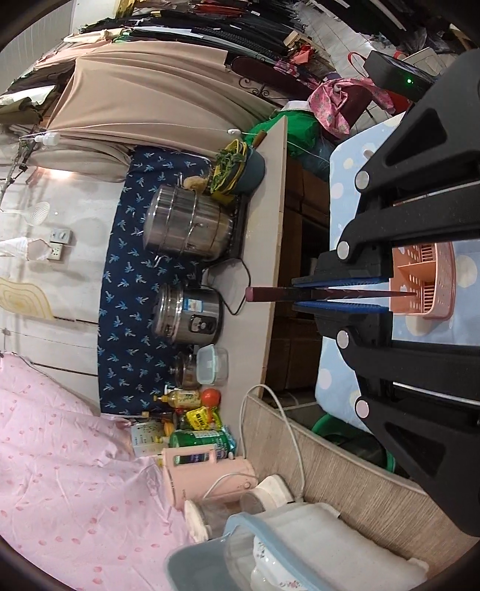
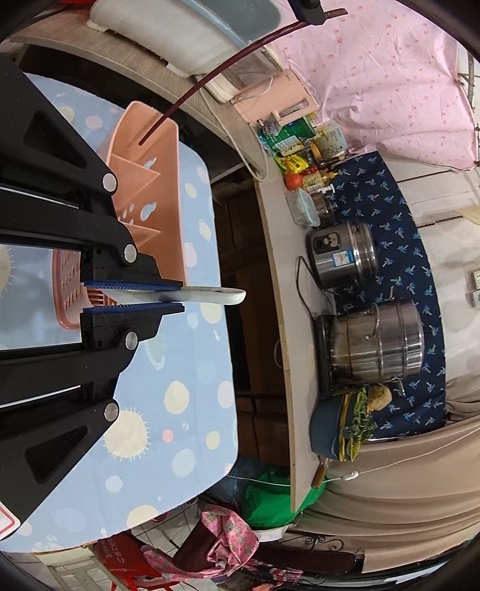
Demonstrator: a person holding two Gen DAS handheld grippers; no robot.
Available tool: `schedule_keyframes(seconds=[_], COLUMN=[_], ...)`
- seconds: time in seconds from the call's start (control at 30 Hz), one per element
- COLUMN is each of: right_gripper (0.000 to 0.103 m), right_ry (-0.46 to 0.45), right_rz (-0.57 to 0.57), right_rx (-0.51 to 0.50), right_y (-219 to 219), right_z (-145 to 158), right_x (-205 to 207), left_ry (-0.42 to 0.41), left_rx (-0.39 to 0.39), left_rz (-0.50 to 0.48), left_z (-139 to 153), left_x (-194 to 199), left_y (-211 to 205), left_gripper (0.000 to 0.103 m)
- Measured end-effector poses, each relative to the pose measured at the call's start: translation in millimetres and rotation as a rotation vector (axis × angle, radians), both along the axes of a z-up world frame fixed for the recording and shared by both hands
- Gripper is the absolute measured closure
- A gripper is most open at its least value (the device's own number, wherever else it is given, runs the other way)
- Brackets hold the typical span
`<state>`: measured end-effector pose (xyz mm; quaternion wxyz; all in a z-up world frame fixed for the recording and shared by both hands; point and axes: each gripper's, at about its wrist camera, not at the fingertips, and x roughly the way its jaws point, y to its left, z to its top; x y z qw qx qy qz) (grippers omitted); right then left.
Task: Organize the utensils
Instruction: 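Carry both items over the pink holder and open both tools to drop them in, then move both tools back down to the row of chopsticks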
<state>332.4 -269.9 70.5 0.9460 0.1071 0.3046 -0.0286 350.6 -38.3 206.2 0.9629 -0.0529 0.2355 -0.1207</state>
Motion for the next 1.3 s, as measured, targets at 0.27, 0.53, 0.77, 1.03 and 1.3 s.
schedule_keyframes(seconds=[0.27, 0.53, 0.77, 1.03, 1.3], right_gripper=[0.093, 0.080, 0.073, 0.067, 0.066], right_ry=[-0.017, -0.058, -0.057, -0.022, 0.072], right_rz=[-0.003, 0.014, 0.029, 0.026, 0.019], right_rx=[-0.005, 0.023, 0.042, 0.007, 0.012], right_y=[3.2, 8.0, 17.6, 31.9, 40.9], right_z=[1.8, 24.2, 31.1, 17.7, -21.5], right_x=[-11.3, -63.2, -122.2, -189.6, -244.3], left_ry=[0.023, 0.003, 0.031, 0.101, 0.191], left_rx=[0.016, 0.104, 0.150, 0.176, 0.198], left_rz=[0.037, 0.068, 0.069, 0.062, 0.063], left_z=[-18.1, -19.3, -31.2, -62.4, -112.1], left_x=[1.6, -36.4, -84.4, -134.7, -180.5], left_y=[7.3, 10.4, 14.0, 23.1, 35.7], left_gripper=[0.079, 0.056, 0.049, 0.048, 0.047])
